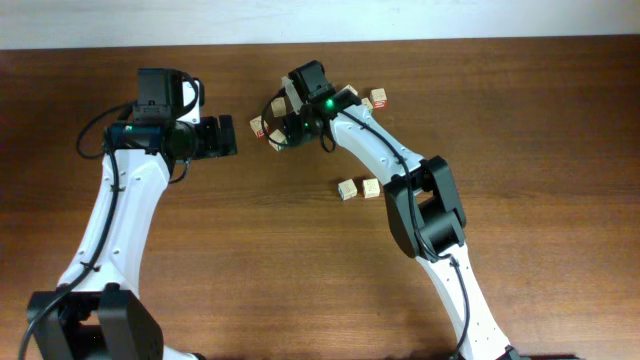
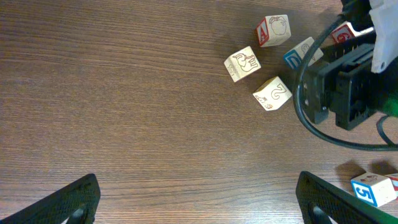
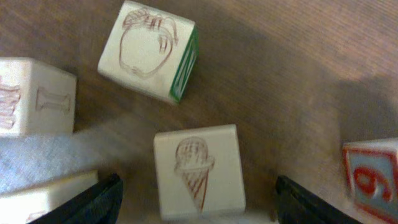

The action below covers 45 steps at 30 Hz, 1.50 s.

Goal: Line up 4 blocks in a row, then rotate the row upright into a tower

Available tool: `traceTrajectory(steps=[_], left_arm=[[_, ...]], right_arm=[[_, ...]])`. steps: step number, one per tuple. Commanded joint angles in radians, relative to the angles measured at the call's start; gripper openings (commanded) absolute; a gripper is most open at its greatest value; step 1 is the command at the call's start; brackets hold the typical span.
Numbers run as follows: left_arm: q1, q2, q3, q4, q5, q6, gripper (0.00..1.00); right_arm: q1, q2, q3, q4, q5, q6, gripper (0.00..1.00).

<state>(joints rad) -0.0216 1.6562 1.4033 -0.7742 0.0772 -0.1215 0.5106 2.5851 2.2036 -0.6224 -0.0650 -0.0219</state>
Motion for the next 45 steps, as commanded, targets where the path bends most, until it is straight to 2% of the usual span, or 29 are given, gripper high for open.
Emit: traceTrajectory(steps=[1, 3, 5, 6, 12, 14, 17, 19, 22, 24, 26, 29, 33, 34, 38, 40, 43, 45], left_arm=[[-0.002, 0.005, 0.019, 0.002, -0.004, -0.005, 0.99], [-0.002, 0.005, 0.019, 0.002, -0.004, -0.005, 0.99], [-0.002, 0.005, 0.019, 0.002, -0.004, -0.005, 0.99], [-0.002, 0.005, 0.019, 0.002, -0.004, -0.005, 0.99], [-0.002, 0.005, 0.019, 0.002, -0.004, -0.005, 0.99], [-0.002, 0.005, 0.019, 0.002, -0.004, -0.005, 0.99], [-0.002, 0.005, 0.019, 0.002, -0.004, -0.005, 0.99], [-0.002, 0.005, 0.019, 0.002, -0.004, -0.005, 0.99], [-0.002, 0.005, 0.019, 0.002, -0.004, -0.005, 0.99], [-0.002, 0.005, 0.019, 0.002, -0.004, -0.005, 0.99], [-0.002, 0.005, 0.019, 0.002, -0.004, -0.005, 0.99], [-0.002, 0.005, 0.019, 0.002, -0.004, -0.005, 0.99], [-0.002, 0.005, 0.019, 0.002, -0.004, -0.005, 0.99], [-0.002, 0.005, 0.019, 0.002, -0.004, -0.005, 0.99], [-0.002, 0.005, 0.019, 0.002, -0.004, -0.005, 0.99], [-0.002, 0.005, 0.019, 0.002, -0.004, -0.005, 0.99], [-0.002, 0.005, 0.019, 0.002, -0.004, -0.005, 0.99], [-0.002, 0.005, 0.019, 0.002, -0.004, -0.005, 0.99]], right_arm=[[0.003, 0.021, 0.011, 0.046, 0.025, -0.053, 0.78], [-0.001, 0.025, 0.011, 0.077, 0.033, -0.053, 0.73], [-0.002, 0.025, 0.011, 0.105, 0.033, -0.053, 0.49], [-0.002, 0.025, 0.011, 0.108, 0.032, -0.052, 0.45], [-0.001, -0.001, 0.014, -0.037, 0.036, 0.026, 0.32], [-0.001, -0.06, 0.015, -0.112, 0.036, 0.063, 0.28], [-0.001, -0.206, 0.014, -0.282, 0.02, 0.201, 0.22], [0.0, -0.271, 0.014, -0.439, -0.022, 0.295, 0.22], [0.02, -0.271, -0.008, -0.674, -0.105, 0.346, 0.21], [0.053, -0.271, -0.057, -0.696, -0.104, 0.345, 0.21], [0.096, -0.271, -0.129, -0.695, -0.096, 0.346, 0.25], [0.119, -0.271, -0.246, -0.619, -0.082, 0.381, 0.26], [0.117, -0.271, -0.317, -0.549, -0.01, 0.428, 0.27], [0.117, -0.271, -0.321, -0.527, 0.008, 0.428, 0.33], [0.116, -0.271, -0.319, -0.468, 0.07, 0.423, 0.45], [0.114, -0.271, -0.301, -0.463, 0.071, 0.417, 0.48], [0.103, -0.273, -0.181, -0.487, 0.07, 0.394, 0.49], [0.1, -0.273, -0.137, -0.406, 0.065, 0.394, 0.54]])
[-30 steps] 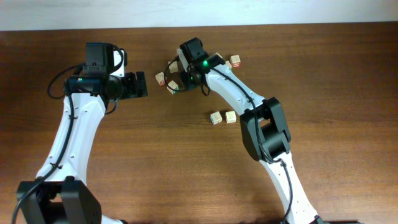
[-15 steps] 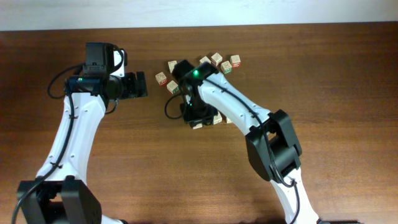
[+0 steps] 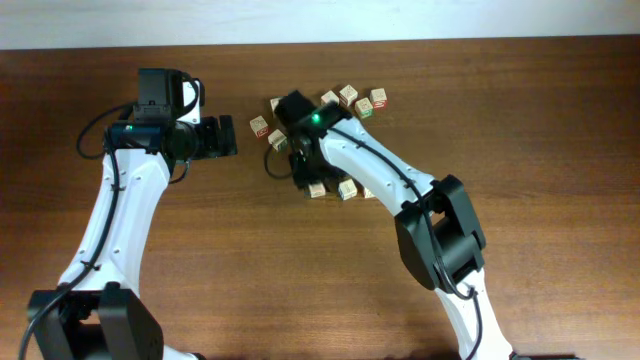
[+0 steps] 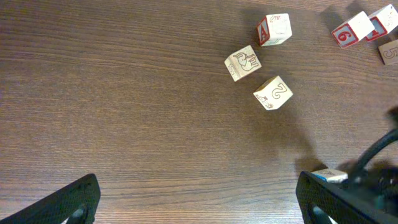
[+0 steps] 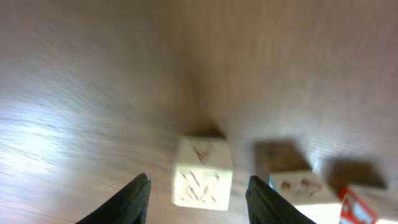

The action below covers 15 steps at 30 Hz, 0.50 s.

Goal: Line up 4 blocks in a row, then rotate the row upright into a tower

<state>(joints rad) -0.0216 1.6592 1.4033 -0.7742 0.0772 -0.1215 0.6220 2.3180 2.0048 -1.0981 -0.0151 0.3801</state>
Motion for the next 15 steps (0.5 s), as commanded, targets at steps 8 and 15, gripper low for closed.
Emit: traceTrajectory(steps=[8, 15], left_arm=[[-0.002, 0.002, 0.019, 0.002, -0.004, -0.005, 0.99], [-0.002, 0.002, 0.019, 0.002, -0.004, -0.005, 0.99]], right_arm=[[-0.011, 0.15, 0.061, 0.504, -0.011, -0.277, 0.71], [-0.022, 0.191, 0.062, 0.578, 0.024, -0.279, 0.37]])
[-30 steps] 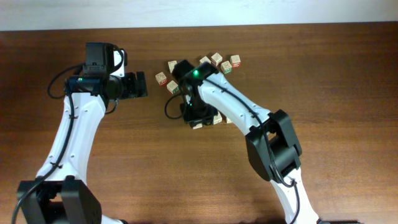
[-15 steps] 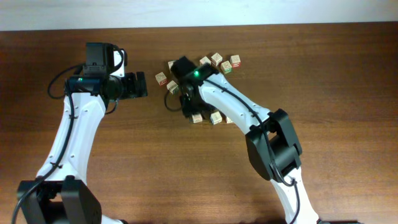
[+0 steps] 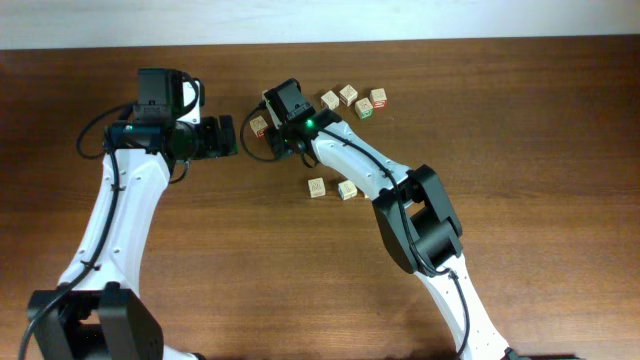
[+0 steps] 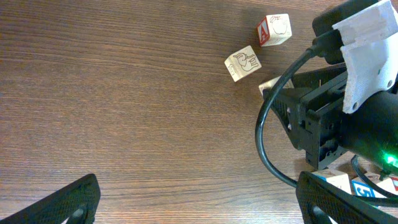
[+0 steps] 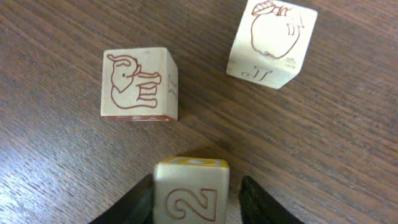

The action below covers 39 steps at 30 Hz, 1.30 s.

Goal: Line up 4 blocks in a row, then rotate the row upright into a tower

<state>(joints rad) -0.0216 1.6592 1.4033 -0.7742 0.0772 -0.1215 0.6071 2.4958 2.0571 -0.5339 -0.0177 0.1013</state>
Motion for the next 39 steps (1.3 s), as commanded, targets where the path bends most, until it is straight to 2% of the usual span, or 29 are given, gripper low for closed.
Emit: traceTrajectory(steps=[1, 5, 9, 11, 13, 15, 21, 24, 27, 31, 32, 34, 39], left_arm=[[-0.002, 0.002, 0.019, 0.002, -0.004, -0.005, 0.99], [-0.002, 0.002, 0.019, 0.002, -0.004, -0.005, 0.99], [-0.002, 0.002, 0.019, 0.002, -0.004, -0.005, 0.99], [-0.002, 0.002, 0.019, 0.002, -0.004, -0.005, 0.99], [-0.002, 0.002, 0.019, 0.002, -0.004, -0.005, 0.99], [-0.002, 0.002, 0.019, 0.002, -0.004, -0.005, 0.99], [-0.002, 0.002, 0.019, 0.002, -0.004, -0.005, 0.99], [-0.002, 0.002, 0.019, 0.002, -0.004, -0.005, 0.99], [-0.002, 0.002, 0.019, 0.002, -0.004, -0.005, 0.99], [-0.002, 0.002, 0.019, 0.002, -0.004, -0.005, 0.99], [-0.002, 0.002, 0.019, 0.002, -0.004, -0.005, 0.99], [-0.002, 0.002, 0.019, 0.002, -0.004, -0.005, 0.99], [-0.002, 0.002, 0.019, 0.002, -0.004, -0.005, 0.99]], right_arm=[[-0.007, 0.013, 0.01, 0.014, 0.027, 0.003, 0.33], [0.005, -0.072, 0.011, -0.116, 0.026, 0.061, 0.23], [0.042, -0.164, 0.011, -0.391, -0.041, 0.257, 0.23], [0.069, -0.161, 0.009, -0.479, -0.099, 0.275, 0.2], [0.108, -0.159, 0.009, -0.545, -0.08, 0.288, 0.2], [0.115, -0.159, 0.009, -0.597, 0.02, 0.376, 0.2], [0.114, -0.132, -0.042, -0.566, 0.109, 0.379, 0.22], [0.114, -0.132, -0.045, -0.57, 0.108, 0.379, 0.38], [0.112, -0.132, -0.044, -0.551, 0.108, 0.374, 0.44], [0.111, -0.135, 0.054, -0.584, 0.008, 0.268, 0.43], [0.112, -0.135, 0.087, -0.597, -0.052, 0.217, 0.36], [0.114, -0.132, 0.087, -0.616, -0.137, 0.208, 0.05], [0.126, -0.131, -0.07, -0.554, -0.127, 0.201, 0.05]])
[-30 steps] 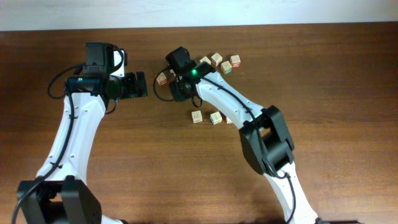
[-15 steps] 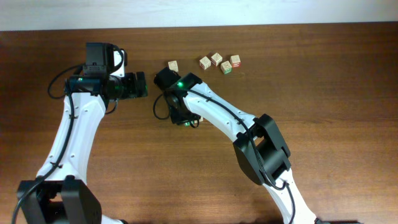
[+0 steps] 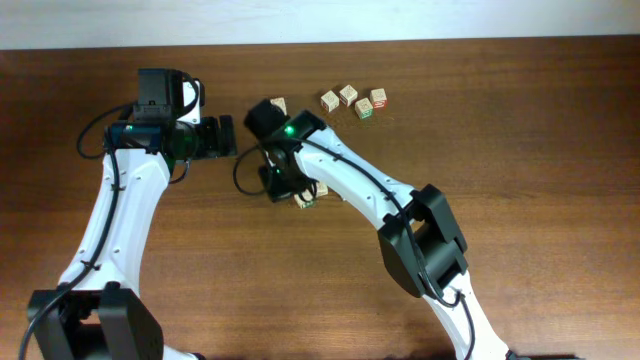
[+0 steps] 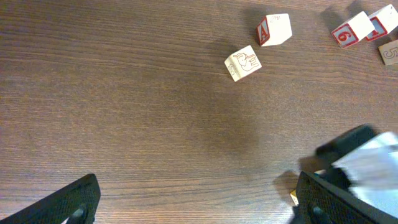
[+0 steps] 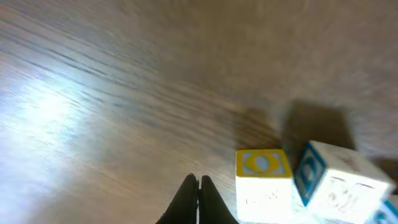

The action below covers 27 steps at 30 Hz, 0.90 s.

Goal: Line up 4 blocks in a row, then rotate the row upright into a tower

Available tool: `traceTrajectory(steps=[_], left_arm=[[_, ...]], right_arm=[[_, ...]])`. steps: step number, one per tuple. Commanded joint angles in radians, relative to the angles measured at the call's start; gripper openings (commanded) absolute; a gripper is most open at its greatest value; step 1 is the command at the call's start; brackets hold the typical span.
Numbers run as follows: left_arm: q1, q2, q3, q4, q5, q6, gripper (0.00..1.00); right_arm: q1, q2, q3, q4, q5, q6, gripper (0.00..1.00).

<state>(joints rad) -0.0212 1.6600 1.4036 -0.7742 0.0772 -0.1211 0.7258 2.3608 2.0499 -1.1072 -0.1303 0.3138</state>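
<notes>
Small wooding picture blocks lie on the brown table (image 3: 540, 150). In the right wrist view my right gripper (image 5: 199, 198) is shut on nothing, just left of a yellow-faced block (image 5: 262, 183) that touches a blue-faced block (image 5: 333, 180). From overhead the right gripper (image 3: 274, 186) sits beside those near blocks (image 3: 305, 198). An elephant block (image 4: 242, 63) and an apple block (image 4: 274, 29) lie ahead of my left gripper (image 4: 196, 205), which is open and empty. The left gripper (image 3: 228, 137) hovers left of the blocks.
Several more blocks (image 3: 352, 100) form a cluster at the far middle, among them a red 6 block (image 4: 346, 29). One block (image 3: 277, 105) lies by the right arm's wrist. The right arm (image 3: 350, 180) stretches across the table's middle.
My right gripper was open around the 2 block beside the elephant block. Now it is shut and empty nearer the front, beside a yellow-faced block. The 2 block is gone from its old spot.
My right gripper stood open over an ice cream block in the far cluster. Then it was open around a block at the near row, then around the 2 block by the elephant. Now that block is gone from there. The left arm stayed still.
</notes>
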Motion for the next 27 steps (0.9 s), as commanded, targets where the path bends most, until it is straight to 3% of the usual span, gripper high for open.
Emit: traceTrajectory(steps=[1, 6, 12, 14, 22, 27], left_arm=[[-0.002, 0.001, 0.018, 0.002, -0.004, -0.006, 0.99], [-0.002, 0.001, 0.018, 0.002, -0.004, -0.006, 0.99], [-0.002, 0.001, 0.018, 0.002, -0.004, -0.006, 0.99], [-0.002, 0.001, 0.018, 0.002, -0.004, -0.006, 0.99], [-0.002, 0.001, 0.018, 0.002, -0.004, -0.006, 0.99], [-0.002, 0.001, 0.018, 0.002, -0.004, -0.006, 0.99]], right_arm=[[0.007, 0.004, -0.075, 0.032, 0.004, -0.011, 0.04], [0.007, 0.004, -0.096, 0.062, 0.167, -0.01, 0.05], [0.0, 0.004, -0.118, 0.155, 0.231, 0.043, 0.05], [-0.015, 0.004, -0.118, 0.169, 0.285, 0.115, 0.04], [-0.087, 0.003, -0.117, 0.177, 0.27, 0.174, 0.04], [-0.128, 0.001, 0.06, 0.042, 0.23, 0.148, 0.05]])
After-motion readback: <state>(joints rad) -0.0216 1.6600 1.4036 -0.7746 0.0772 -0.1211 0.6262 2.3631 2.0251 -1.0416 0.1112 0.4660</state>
